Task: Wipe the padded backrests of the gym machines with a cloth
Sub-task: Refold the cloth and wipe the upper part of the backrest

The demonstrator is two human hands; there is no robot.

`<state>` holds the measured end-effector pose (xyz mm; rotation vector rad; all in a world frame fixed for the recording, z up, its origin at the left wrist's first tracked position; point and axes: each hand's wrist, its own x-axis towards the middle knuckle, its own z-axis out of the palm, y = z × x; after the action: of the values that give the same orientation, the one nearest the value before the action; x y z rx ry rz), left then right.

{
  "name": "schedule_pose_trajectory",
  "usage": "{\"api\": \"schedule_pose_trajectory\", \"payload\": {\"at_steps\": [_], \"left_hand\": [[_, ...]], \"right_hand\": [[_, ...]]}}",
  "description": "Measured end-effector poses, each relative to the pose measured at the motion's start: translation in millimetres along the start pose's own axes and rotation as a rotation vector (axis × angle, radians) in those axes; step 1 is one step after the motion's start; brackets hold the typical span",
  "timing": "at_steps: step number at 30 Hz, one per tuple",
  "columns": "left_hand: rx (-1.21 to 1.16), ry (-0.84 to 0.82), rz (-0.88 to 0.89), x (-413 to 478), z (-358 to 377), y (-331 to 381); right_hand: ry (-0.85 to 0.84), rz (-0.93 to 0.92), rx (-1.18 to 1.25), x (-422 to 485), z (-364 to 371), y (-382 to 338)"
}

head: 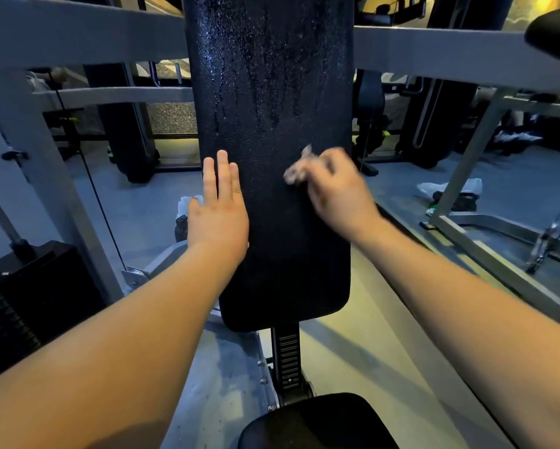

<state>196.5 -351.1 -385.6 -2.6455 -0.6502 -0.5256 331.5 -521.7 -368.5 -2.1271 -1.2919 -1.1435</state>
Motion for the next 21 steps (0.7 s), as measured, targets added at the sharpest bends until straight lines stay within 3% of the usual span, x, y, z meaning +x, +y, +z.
{"api": "schedule_pose_trajectory", "payload": {"at_steps": [2, 4, 6, 11, 13, 15, 17, 21], "left_hand": [[0.008, 0.001, -0.003, -1, -1, 1], [0.009, 0.0, -0.002, -2, -3, 1], [0.008, 0.001, -0.002, -1, -3, 2], [0.011, -0.003, -0.005, -1, -2, 2], [0.013, -0.003, -0.003, 0, -2, 2], [0.01, -0.006, -0.004, 1, -1, 2], [0.012, -0.007, -0.005, 0, -1, 1], [0.01, -0.005, -0.003, 0, -1, 2]], "right_hand": [[0.169, 0.254, 0.022, 30, -12, 22], [0.225, 0.405, 0.031, 41, -11, 27], [0.194, 0.376, 0.007, 23, 5, 7], [-0.031, -0.021, 0.021, -33, 11, -11], [0.09, 0.086, 0.003, -8, -2, 11], [0.231, 0.331, 0.02, 25, -15, 32], [0.205, 0.465, 0.055, 45, -18, 48], [0.136, 0.413, -0.029, 18, -2, 37]]}}
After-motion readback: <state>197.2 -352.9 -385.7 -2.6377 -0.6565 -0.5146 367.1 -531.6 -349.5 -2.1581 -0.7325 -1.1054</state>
